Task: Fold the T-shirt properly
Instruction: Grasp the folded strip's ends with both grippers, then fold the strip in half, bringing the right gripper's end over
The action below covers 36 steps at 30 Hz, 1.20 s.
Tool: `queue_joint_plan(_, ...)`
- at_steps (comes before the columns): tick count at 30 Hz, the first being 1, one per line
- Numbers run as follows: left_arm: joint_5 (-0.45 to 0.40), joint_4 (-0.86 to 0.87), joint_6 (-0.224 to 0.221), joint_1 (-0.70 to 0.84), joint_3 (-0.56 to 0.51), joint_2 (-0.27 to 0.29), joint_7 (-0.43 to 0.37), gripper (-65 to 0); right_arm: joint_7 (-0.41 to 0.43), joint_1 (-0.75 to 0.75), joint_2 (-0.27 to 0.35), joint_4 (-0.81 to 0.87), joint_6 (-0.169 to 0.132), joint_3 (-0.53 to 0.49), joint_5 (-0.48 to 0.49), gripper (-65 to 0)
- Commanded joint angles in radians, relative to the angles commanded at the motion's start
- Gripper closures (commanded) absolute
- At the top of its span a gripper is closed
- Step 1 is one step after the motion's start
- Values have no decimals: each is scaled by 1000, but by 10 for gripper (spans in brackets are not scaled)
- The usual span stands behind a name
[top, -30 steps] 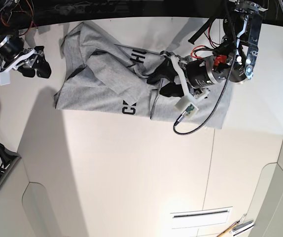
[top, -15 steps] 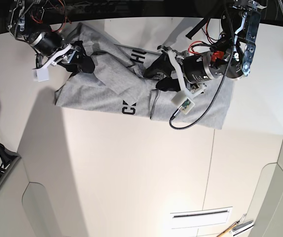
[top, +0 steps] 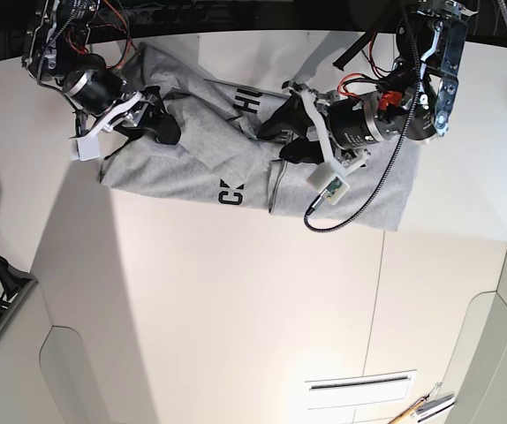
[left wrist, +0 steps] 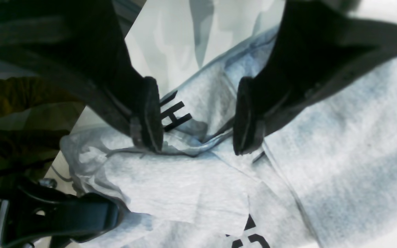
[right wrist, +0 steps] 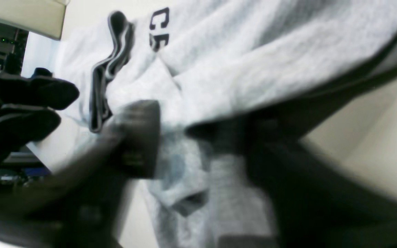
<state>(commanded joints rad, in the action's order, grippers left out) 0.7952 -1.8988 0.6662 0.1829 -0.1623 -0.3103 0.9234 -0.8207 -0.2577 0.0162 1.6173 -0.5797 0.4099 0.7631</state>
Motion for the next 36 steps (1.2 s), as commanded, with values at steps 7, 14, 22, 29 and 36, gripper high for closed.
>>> queue_joint_plan(7,-25,0,0,-6,6,0,1,-357,17,6,3,0,-5,0,-49,0)
queue_joint_plan(14,-11,-28,11,-3,172,-1,18,-354,16,44,121,0,-4,2,-68,0)
queue_joint_plan(22,-18,-25,11,31,343,-3,91,-354,5,47,301,0,-4,64,-67,0)
queue_joint_plan(29,-54,151,11,97,344,3,-31,-354,-14,50,409,100,-4,154,-37,0)
queue_joint_plan(36,-37,245,11,97,275,115,-33,-354,-145,159,344,319,-1,115,28,0)
